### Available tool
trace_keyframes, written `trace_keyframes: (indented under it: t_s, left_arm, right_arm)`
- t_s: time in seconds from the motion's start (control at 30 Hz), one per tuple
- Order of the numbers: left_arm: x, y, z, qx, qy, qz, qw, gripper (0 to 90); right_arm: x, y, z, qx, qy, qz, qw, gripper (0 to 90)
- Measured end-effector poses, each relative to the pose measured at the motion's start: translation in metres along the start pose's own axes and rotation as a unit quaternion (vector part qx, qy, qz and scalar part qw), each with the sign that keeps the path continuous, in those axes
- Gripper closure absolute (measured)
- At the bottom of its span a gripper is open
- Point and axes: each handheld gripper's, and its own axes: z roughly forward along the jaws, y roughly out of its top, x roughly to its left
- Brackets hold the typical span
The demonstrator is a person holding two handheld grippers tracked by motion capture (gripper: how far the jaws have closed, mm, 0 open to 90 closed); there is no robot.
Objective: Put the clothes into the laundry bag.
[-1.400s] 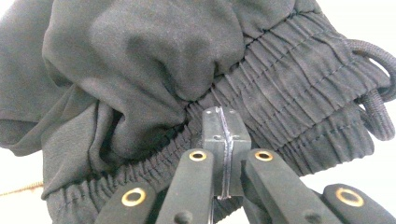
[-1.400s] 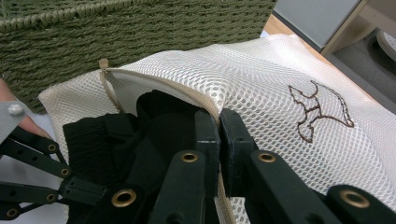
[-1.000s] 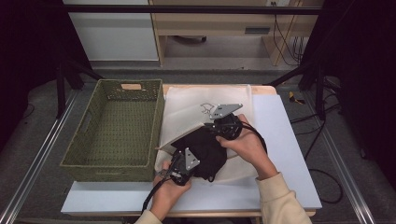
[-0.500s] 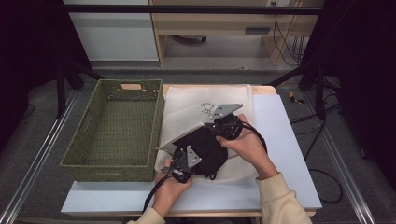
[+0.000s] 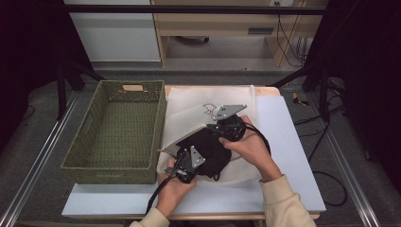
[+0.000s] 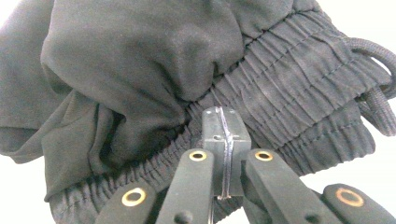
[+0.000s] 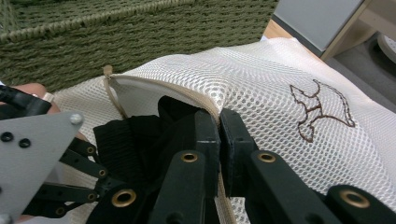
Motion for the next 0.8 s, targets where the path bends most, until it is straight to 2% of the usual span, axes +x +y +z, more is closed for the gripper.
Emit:
trace_keyframes:
  t_s: [0.5,0.8]
  left_arm:
    - [0.0011,0.0048,0.0043,0.003,0.010,0.011,0.9999,90.0]
    - [0.0019,0.0074,0.0097,-0.003,0.018,0.013,0.9997,90.0]
  right_arm:
    - [-0.0010,0.0007,-0.0019,-0.005,0.004,0.002,1.0000,87.1]
    - [-0.0017,0.0006,-0.0022,-0.006,0.004,0.005,1.0000,87.1]
